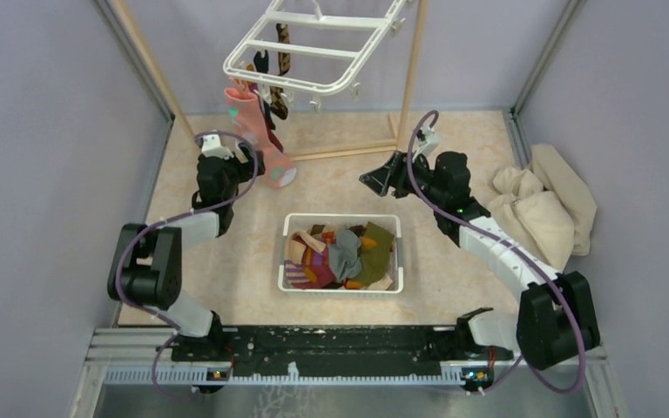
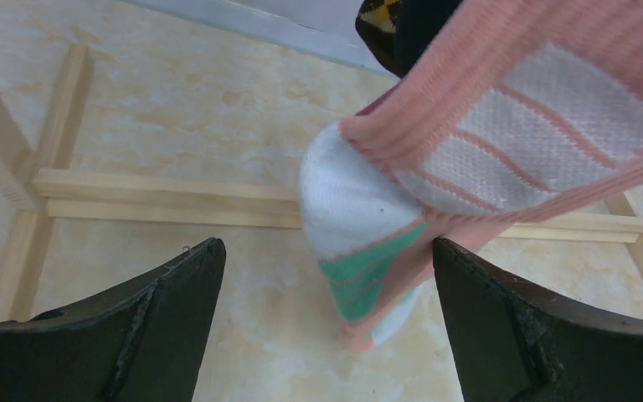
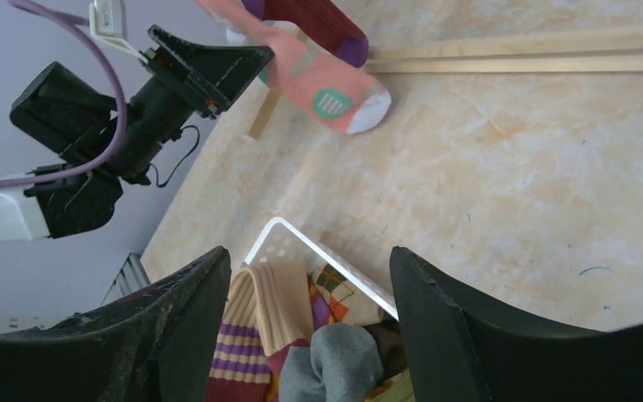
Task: Remove the socks clipped to the hanger
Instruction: Adjust the hanger on the clothesline, then remove the sock from the hanger.
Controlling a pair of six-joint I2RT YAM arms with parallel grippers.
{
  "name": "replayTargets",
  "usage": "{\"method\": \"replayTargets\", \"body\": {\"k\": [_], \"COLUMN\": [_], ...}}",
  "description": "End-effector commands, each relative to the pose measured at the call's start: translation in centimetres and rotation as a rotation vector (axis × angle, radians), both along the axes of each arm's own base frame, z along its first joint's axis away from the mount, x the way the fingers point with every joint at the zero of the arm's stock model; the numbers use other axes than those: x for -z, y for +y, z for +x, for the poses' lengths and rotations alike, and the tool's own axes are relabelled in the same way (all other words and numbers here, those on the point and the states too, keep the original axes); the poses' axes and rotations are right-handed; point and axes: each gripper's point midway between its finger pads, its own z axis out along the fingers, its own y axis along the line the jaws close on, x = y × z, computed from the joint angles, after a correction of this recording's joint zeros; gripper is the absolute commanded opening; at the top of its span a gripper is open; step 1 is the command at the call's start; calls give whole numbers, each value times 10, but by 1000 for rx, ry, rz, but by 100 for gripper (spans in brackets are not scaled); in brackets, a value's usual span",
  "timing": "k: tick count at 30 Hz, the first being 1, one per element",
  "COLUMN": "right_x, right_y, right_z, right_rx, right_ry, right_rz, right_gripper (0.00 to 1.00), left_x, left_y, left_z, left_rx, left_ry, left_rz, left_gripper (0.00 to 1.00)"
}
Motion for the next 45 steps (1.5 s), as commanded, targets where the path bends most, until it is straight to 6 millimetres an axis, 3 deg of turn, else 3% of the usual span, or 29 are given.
{"method": "replayTargets", "body": {"k": [1, 8, 12, 17, 20, 22, 26, 34, 45], "right_x": [-14, -1, 2, -1, -2, -2, -8, -16, -26], "right_y": [10, 13, 15, 16, 16, 15, 22, 32, 15], "right_z": [2, 7, 7, 2, -2, -4, -15, -34, -57], "right_rx": [-48, -53, -60, -69, -75, -66, -73, -42, -3], "right_ry": [-75, -57, -45, -39, -32, -25, -52, -112, -131], "right_rz": [35, 29, 42, 68, 86, 86, 52, -59, -68], "right_gripper": [70, 70, 70, 70, 70, 70, 70, 70, 70], "left_x": [-18, -38, -48, -63, -68, -74, -93, -118, -144], "left_y": [-20, -58, -72, -77, -77, -78, -87, -126, -132], "left_z": [23, 1, -16, -33, -42, -49, -62, -84, -115], "left_rx": [126, 369, 463, 503, 510, 513, 511, 504, 495], "left_ry": [-121, -194, -196, -189, -171, -171, -163, -104, -107], "left_rz": [-60, -155, -178, -176, -179, -186, -187, -92, -79], "left_gripper": [99, 95, 61, 34, 9, 0, 0, 2, 0]}}
